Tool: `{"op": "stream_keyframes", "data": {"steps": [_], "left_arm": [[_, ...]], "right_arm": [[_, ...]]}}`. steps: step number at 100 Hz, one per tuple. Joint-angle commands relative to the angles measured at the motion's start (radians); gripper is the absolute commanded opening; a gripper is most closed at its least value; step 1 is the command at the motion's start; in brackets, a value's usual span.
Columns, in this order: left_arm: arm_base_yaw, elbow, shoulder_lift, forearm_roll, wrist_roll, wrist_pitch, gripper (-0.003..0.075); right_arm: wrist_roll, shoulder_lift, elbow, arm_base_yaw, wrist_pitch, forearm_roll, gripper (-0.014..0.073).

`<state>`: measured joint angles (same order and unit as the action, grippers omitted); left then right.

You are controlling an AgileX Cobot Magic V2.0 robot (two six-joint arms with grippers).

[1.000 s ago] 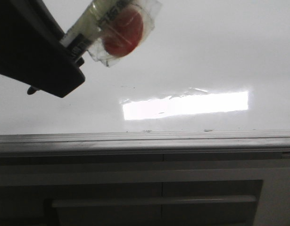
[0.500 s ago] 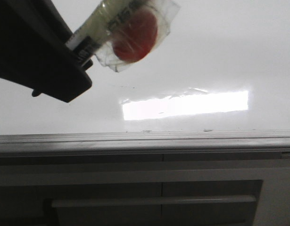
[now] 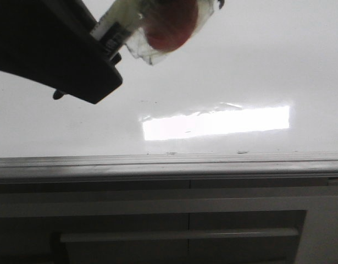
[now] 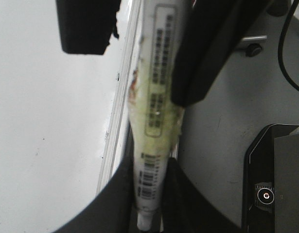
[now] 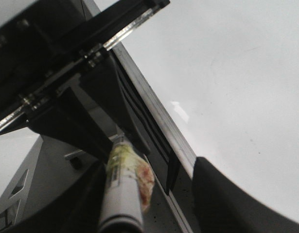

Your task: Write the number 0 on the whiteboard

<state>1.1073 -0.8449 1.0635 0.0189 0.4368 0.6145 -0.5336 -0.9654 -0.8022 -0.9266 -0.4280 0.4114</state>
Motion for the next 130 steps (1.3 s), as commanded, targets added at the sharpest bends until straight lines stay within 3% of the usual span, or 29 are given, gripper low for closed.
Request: {"op": "stream_keyframes", "data": {"steps": [1,40,46,55,70,79,100,108,120,130], "left_arm": [[0.005,-0.036,-0.021,-0.003,-0.001,-0.062,-0.0020],[0.005,-0.036,-0.021,-0.007,-0.015,-0.120,-0.0019],[0.005,-0.036,-0.021,-0.013,-0.029,-0.141,-0.0011],[0.005,-0.040,-0.030,-0.028,-0.061,-0.160,0.0088],[0.005,-0.044,-0.081,-0.094,-0.130,-0.165,0.0396],[0.005,-0.044,-0.126,-0.121,-0.130,-0.163,0.0469],[0.005,-0.044,-0.244,-0.121,-0.171,-0.163,0.0397],[0.005,-0.039,-0.310,-0.107,-0.231,-0.163,0.0318],[0.001,0.002,-0.420,0.027,-0.437,-0.163,0.0155],[-0.021,0.076,-0.529,0.206,-0.657,-0.156,0.0070]], "right_arm": [[-0.008,0.008,-0.038,-0.001,0.081,0.033,0.0304],[-0.008,0.008,-0.038,-0.017,0.069,0.104,-0.0060],[-0.008,0.008,-0.038,-0.017,0.069,0.102,-0.0076],[-0.008,0.008,-0.038,-0.017,0.069,0.086,-0.0075],[-0.008,0.020,-0.038,-0.017,0.069,0.039,-0.0063],[-0.008,0.022,-0.038,-0.017,0.069,0.030,-0.0063],[-0.008,0.022,-0.038,-0.015,0.069,-0.018,-0.0063],[-0.008,0.043,-0.036,-0.015,0.066,-0.048,-0.0063],[-0.008,0.086,-0.034,-0.001,0.064,-0.114,-0.0053],[-0.008,0.133,-0.020,0.061,0.071,-0.139,-0.0044]]}}
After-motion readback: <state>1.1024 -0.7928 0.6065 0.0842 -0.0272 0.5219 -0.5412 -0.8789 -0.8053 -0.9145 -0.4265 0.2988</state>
